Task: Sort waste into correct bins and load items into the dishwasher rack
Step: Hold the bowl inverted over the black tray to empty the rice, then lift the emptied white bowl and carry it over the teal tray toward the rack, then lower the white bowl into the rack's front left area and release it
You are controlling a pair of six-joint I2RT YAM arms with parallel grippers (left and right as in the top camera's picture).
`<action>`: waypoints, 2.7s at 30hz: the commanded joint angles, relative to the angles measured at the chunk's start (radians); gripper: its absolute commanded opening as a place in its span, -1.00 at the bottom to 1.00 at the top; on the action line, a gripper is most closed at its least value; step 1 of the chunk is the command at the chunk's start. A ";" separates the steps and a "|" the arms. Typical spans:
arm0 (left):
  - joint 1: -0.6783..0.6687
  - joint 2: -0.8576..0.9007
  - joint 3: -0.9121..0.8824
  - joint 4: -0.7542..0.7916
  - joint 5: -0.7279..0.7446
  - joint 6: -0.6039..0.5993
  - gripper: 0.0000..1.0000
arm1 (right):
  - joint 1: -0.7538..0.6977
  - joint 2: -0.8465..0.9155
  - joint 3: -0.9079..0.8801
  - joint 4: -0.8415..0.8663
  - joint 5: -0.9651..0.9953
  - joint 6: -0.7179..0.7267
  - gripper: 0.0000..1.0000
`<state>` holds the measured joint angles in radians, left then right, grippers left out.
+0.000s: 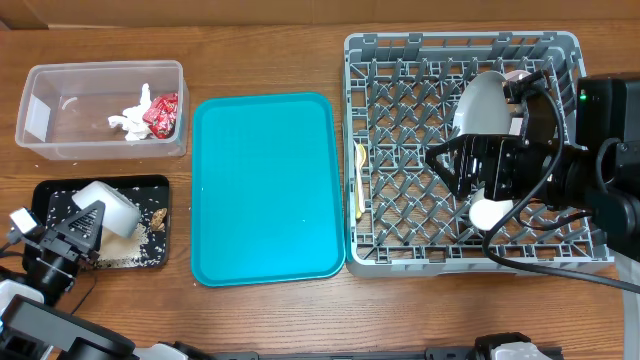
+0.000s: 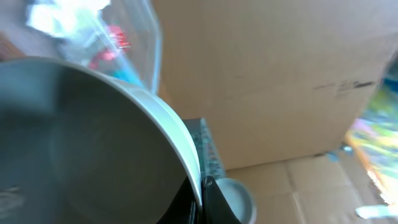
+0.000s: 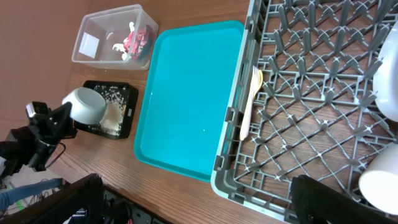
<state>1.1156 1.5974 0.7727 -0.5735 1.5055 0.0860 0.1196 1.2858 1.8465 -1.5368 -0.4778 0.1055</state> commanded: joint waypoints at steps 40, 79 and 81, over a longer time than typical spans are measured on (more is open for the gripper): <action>-1.243 -0.403 0.204 0.507 -0.481 -0.286 -0.92 | 0.002 -0.044 0.006 0.170 0.120 0.140 1.00; -1.656 0.421 0.209 1.762 -0.836 -0.914 -0.91 | 0.003 -0.034 0.006 0.104 0.294 0.183 1.00; -1.668 0.422 0.209 1.747 -0.863 -0.903 -0.91 | 0.003 -0.027 0.006 0.090 0.294 0.183 1.00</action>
<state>-0.5285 2.0003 0.9695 1.1774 0.7425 -0.8635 0.1196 1.2495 1.8454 -1.4391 -0.1982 0.2871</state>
